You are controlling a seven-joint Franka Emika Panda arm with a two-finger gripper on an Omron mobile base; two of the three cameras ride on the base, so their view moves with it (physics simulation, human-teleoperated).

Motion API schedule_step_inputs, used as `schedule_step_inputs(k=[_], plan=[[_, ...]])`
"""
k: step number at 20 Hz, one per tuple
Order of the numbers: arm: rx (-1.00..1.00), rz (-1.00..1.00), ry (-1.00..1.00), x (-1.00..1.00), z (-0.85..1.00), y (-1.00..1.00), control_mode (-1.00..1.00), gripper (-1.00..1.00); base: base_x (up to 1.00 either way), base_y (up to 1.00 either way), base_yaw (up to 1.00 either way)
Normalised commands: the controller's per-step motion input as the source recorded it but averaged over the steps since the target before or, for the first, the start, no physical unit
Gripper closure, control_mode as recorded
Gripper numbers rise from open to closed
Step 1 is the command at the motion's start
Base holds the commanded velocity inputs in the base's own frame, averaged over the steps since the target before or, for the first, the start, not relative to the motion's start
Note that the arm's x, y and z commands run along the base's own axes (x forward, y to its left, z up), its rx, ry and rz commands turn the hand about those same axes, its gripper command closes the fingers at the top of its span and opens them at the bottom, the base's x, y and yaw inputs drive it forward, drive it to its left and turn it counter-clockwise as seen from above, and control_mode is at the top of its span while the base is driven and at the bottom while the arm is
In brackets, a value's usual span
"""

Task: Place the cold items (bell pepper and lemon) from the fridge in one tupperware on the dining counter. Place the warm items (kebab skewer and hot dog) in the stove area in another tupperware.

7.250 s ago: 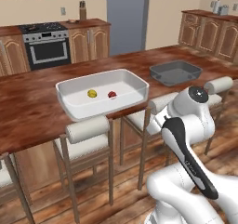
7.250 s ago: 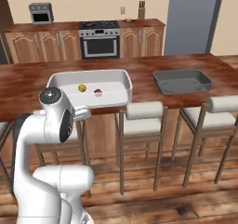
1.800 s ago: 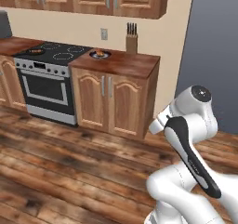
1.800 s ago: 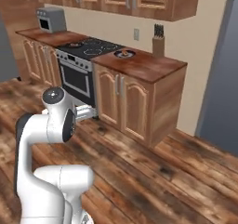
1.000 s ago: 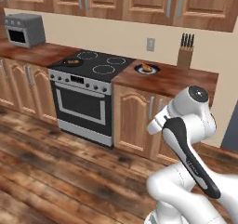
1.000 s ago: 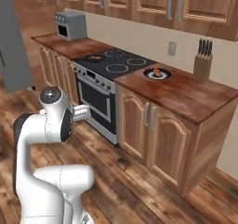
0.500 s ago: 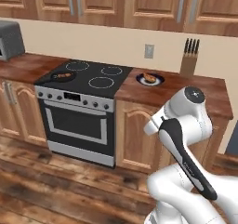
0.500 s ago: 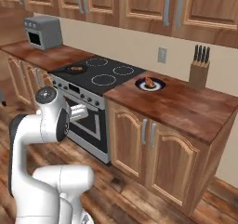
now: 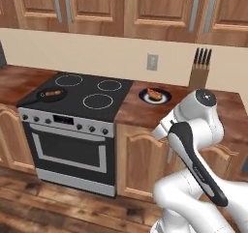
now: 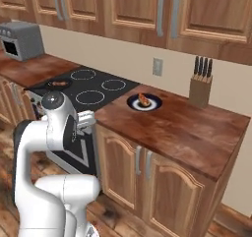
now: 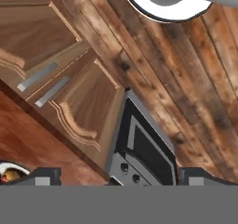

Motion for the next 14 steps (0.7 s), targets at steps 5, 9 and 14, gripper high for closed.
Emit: schedule_step_inputs(k=[5,9,14], plan=[[0.0,0.0,0.0,0.0,0.0,0.0,1.0,-1.0,0.77,0.16,-0.17],[0.0,0.0,0.0,0.0,0.0,0.0,1.0,-1.0,0.69,0.49,-0.2],[0.0,0.0,0.0,0.0,0.0,0.0,1.0,-1.0,0.69,0.14,-0.13]])
